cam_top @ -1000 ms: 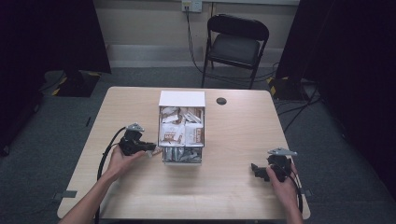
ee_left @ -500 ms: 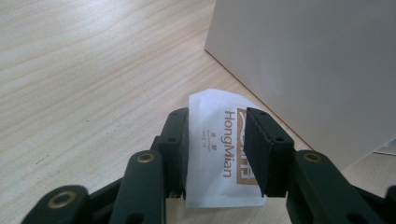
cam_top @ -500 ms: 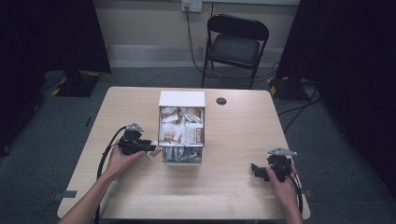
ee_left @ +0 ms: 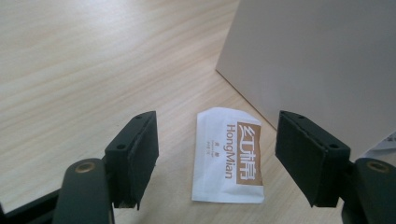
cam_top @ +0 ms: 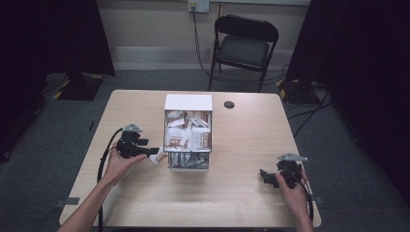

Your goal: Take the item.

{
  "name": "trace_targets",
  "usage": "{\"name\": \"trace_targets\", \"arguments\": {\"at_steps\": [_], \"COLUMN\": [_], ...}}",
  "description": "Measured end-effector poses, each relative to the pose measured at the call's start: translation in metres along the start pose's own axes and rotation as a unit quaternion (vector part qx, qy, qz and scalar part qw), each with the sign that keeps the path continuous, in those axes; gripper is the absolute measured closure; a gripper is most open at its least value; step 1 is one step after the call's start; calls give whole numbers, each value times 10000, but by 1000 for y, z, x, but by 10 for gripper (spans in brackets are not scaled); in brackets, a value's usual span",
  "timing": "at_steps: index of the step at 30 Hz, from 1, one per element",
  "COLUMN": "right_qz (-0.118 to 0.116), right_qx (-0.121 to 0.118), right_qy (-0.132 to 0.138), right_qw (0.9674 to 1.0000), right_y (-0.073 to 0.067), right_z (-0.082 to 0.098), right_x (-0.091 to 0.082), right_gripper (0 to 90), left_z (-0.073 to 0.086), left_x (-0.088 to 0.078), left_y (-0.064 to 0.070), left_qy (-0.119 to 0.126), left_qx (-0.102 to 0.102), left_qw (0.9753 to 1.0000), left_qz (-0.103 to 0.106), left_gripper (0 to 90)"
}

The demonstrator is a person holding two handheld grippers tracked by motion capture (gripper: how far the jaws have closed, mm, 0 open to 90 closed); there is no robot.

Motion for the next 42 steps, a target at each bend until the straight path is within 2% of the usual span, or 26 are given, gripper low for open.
{"name": "trace_targets", "arguments": {"at_steps": [6, 12, 15, 20, 24, 26, 29, 31, 32, 34, 35, 36, 38, 40, 42], "right_qz": [0, 1, 1, 0, 0, 1, 8, 11, 9, 9, 9, 10, 8, 8, 9], "right_qx": [-1, 1, -2, -1, 2, -1, 24, 21, 28, 25, 26, 17, 25, 28, 26], "right_qy": [1, 0, 1, 0, -1, -1, -10, -6, -11, -10, -10, -4, -10, -11, -10], "right_qw": [10000, 10000, 10000, 10000, 10000, 10000, 10000, 10000, 10000, 10000, 10000, 10000, 10000, 10000, 10000], "right_y": [0, 0, 0, 0, 0, 0, 0, 0, 0, 0, 0, 0, 0, 0, 0], "right_z": [0, 0, 0, 0, 0, 0, 0, 0, 0, 0, 0, 0, 0, 0, 0], "right_x": [0, 0, 0, 0, 0, 0, 0, 0, 0, 0, 0, 0, 0, 0, 0], "right_gripper": [0, 0, 0, 0, 0, 0, 0, 0, 0, 0, 0, 0, 0, 0, 0], "left_z": [-5, -7, -1, 13, 33, 47, 66, 73, 76, 80, 82, 85, 85, 86, 88], "left_x": [-16, -28, -35, -48, -54, -52, -47, -44, -42, -39, -36, -34, -34, -36, -35], "left_y": [-5, -2, -4, -15, -24, -31, -42, -46, -48, -49, -49, -50, -54, -57, -60], "left_qy": [284, 368, 266, 101, -91, -265, -420, -483, -500, -609, -564, -585, -572, -520, -500], "left_qx": [-158, -98, 6, -50, -53, -124, -287, -394, -395, -346, -430, -489, -444, -482, -354], "left_qw": [9995, 9992, 9995, 9996, 9991, 9977, 9960, 9953, 9944, 9933, 9938, 9933, 9920, 9916, 9900], "left_qz": [-36, -84, -147, -251, -418, -619, -738, -746, -840, -919, -851, -873, -1031, -1086, -1269], "left_gripper": [240, 221, 208, 204, 209, 208, 212, 217, 219, 221, 221, 221, 220, 219, 210]}}
Point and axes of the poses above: each handheld gripper's, and its own axes: x roughly forward along the jaws, z roughly out of its underside, y roughly to its right, the point moved 9 cm from there along x, roughly forward along the jaws, and after that the axes turned 8 degrees about -y, right-handed, at the moved point
